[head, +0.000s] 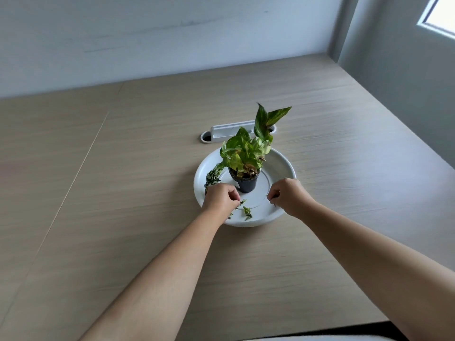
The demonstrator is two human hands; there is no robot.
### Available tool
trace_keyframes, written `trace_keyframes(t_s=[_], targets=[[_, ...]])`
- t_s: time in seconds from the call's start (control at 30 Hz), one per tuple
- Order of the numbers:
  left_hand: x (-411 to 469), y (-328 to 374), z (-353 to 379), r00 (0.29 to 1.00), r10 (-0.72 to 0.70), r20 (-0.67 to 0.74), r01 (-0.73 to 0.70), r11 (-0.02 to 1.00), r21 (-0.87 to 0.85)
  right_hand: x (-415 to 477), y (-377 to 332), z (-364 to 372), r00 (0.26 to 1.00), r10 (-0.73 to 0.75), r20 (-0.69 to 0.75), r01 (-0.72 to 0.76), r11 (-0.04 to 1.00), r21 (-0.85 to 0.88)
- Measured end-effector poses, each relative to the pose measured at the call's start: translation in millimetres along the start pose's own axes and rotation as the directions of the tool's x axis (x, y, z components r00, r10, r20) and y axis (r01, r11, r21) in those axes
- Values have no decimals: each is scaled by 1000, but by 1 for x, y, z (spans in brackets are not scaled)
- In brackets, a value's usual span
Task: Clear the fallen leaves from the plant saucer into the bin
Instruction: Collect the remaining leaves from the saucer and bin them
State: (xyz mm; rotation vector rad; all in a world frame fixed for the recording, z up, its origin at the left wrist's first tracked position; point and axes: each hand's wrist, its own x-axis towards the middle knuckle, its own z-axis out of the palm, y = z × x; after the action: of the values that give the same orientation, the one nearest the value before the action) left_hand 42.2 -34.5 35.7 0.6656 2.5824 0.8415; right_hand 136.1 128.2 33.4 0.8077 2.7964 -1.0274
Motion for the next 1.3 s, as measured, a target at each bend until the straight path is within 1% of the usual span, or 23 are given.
trace_keyframes(t_s=[0.1, 0.2, 0.27, 0.37, 0.43, 0.53, 0.6, 0.7, 0.83, 1.0, 1.07, 1.17, 1.23, 1.3], targets=[[-21, 30, 10, 999, 42, -19, -42, 999, -15, -25, 20, -24, 998, -9, -70, 11, 1000, 19], [-40, 73, 34, 994, 106, 7, -106, 994, -11, -55, 52, -54, 993, 12, -116, -6, 999, 48], [-57, 115, 63, 984, 171, 44, -170, 985, -13, -88, 90, -85, 985, 58, -164, -46, 996, 74], [-85, 188, 117, 950, 278, 143, -274, 961, -46, -150, 161, -129, 954, 189, -233, -173, 981, 90], [-108, 244, 160, 903, 369, 218, -363, 929, -71, -200, 217, -156, 912, 296, -283, -277, 955, 106], [-147, 319, 228, 808, 491, 325, -487, 868, -101, -273, 293, -188, 841, 427, -332, -412, 903, 120], [-177, 360, 277, 730, 558, 395, -556, 821, -130, -325, 338, -204, 773, 532, -347, -509, 845, 162], [-217, 401, 341, 598, 620, 507, -668, 736, -111, -392, 390, -212, 657, 656, -373, -594, 754, 280], [-255, 427, 414, 446, 617, 648, -751, 652, -103, -459, 446, -189, 508, 802, -315, -704, 597, 384], [-279, 424, 494, 316, 513, 798, -789, 610, -79, -500, 499, -144, 336, 917, -213, -771, 398, 497], [-283, 421, 524, 274, 467, 841, -787, 612, -83, -504, 514, -131, 285, 940, -189, -776, 342, 530], [-287, 423, 567, 214, 423, 880, -805, 587, -86, -500, 536, -118, 234, 954, -187, -760, 300, 577], [-287, 426, 587, 183, 414, 892, -827, 555, -88, -497, 549, -111, 245, 951, -189, -749, 310, 585], [-285, 429, 601, 154, 391, 908, -849, 522, -81, -497, 560, -106, 253, 955, -152, -764, 294, 575]])
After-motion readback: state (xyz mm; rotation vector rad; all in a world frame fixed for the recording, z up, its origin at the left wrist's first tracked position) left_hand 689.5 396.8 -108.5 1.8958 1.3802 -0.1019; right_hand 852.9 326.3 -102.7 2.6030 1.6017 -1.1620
